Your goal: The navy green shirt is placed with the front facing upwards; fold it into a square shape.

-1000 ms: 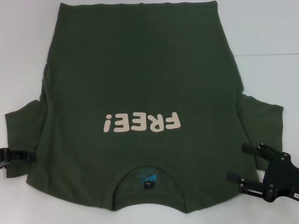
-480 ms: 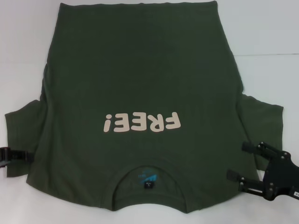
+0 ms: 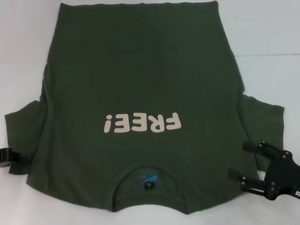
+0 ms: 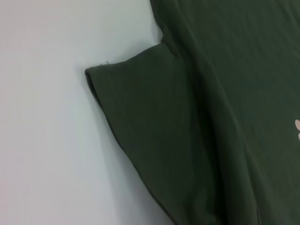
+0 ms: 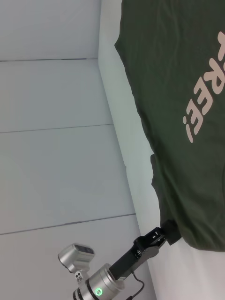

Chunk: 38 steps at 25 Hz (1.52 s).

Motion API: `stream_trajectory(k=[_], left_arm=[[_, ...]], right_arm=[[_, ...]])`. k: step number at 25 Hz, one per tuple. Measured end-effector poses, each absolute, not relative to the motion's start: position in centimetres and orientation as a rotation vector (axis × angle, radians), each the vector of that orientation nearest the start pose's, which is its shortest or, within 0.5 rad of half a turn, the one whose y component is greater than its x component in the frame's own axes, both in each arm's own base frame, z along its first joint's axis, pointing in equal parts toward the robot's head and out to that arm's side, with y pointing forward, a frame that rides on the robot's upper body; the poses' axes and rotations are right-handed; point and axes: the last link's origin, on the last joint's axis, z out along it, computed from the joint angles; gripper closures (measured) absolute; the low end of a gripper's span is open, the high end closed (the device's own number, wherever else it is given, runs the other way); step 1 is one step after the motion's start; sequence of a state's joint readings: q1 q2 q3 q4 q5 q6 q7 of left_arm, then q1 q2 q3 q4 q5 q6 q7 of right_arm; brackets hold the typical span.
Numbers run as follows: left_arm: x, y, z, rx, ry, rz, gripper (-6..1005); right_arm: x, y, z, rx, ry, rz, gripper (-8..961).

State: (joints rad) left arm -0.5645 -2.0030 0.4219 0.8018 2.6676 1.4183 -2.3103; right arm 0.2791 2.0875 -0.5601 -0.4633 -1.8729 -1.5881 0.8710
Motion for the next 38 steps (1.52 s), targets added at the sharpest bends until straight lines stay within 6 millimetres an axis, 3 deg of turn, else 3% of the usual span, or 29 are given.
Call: stream_trajectory(k=[5,10,29,38], left_arm=[[-35.6,33.5,6.9,-2.027,-1.749,-0.115,753],[-35.6,33.5,6.9,-2.035,-1.74,-0.112,956],[-35.9,33.5,7.6,-2.036,-1.693,-0.103,987],[-35.8,34.3,10.4,-1.965,-1.62,-0.115,987]], right_arm=[[33.2,24.8,-1.1,-2.458,0.483,0.791,33],[33.1,24.9,-1.1,-2.458,0.484,0.791,33],[33.0,25.0,-1.1,-2.459,0.484,0.792,34],[33.0,25.1,-1.0,-2.458,0.481,0.792,34]])
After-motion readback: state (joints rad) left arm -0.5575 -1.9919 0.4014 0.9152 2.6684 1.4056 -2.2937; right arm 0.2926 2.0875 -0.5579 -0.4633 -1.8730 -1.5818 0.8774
